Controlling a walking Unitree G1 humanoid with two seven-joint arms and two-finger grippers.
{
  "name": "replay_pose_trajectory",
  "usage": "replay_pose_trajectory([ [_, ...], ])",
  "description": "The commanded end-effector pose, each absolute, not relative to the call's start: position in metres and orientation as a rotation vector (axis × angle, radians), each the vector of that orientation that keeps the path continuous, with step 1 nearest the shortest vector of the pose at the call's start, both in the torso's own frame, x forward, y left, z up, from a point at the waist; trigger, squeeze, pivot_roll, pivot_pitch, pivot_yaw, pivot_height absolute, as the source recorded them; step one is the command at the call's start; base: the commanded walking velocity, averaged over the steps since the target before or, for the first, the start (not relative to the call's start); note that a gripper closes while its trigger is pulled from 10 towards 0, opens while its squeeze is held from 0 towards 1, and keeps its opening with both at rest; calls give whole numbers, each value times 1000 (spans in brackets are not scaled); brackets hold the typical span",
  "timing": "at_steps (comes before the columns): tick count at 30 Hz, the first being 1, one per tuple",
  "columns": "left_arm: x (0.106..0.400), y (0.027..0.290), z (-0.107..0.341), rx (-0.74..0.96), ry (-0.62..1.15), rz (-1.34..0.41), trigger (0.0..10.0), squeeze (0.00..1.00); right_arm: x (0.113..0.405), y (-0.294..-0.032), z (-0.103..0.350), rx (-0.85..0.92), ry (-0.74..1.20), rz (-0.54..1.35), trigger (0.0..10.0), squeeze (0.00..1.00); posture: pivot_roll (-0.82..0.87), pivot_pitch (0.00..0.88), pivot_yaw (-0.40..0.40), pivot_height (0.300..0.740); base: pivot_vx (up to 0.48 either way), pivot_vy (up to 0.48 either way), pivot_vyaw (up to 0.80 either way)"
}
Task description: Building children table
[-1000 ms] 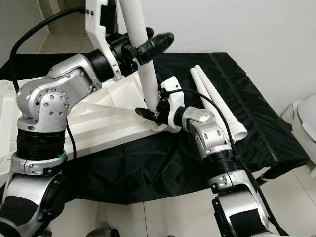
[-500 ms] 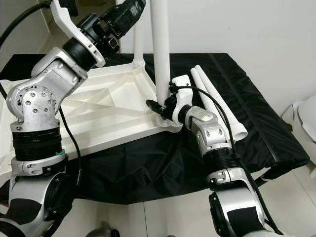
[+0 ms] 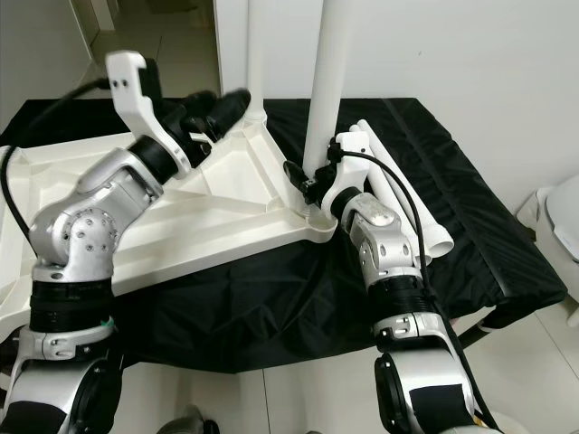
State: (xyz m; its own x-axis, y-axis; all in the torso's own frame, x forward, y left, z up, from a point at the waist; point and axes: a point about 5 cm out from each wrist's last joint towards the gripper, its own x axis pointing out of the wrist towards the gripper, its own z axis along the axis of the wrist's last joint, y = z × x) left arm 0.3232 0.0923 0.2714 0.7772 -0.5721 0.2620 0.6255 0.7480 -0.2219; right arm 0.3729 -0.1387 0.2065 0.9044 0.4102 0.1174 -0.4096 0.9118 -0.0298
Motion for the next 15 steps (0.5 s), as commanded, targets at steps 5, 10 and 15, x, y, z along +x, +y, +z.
replay_pose_trajectory([
  [5,322,84,240,-232,-93,-641,10000,0,368,-151,203,32,-175,314,10000,0,-23,0,-23,740,0,0,0],
  [10,320,78,223,-155,-51,-627,10000,0,362,-155,197,27,-200,292,10000,0,-27,0,-21,740,0,0,0],
  [15,314,70,209,-95,-19,-650,10000,0,358,-155,193,50,-232,303,10000,0,-35,1,-16,740,0,0,0],
])
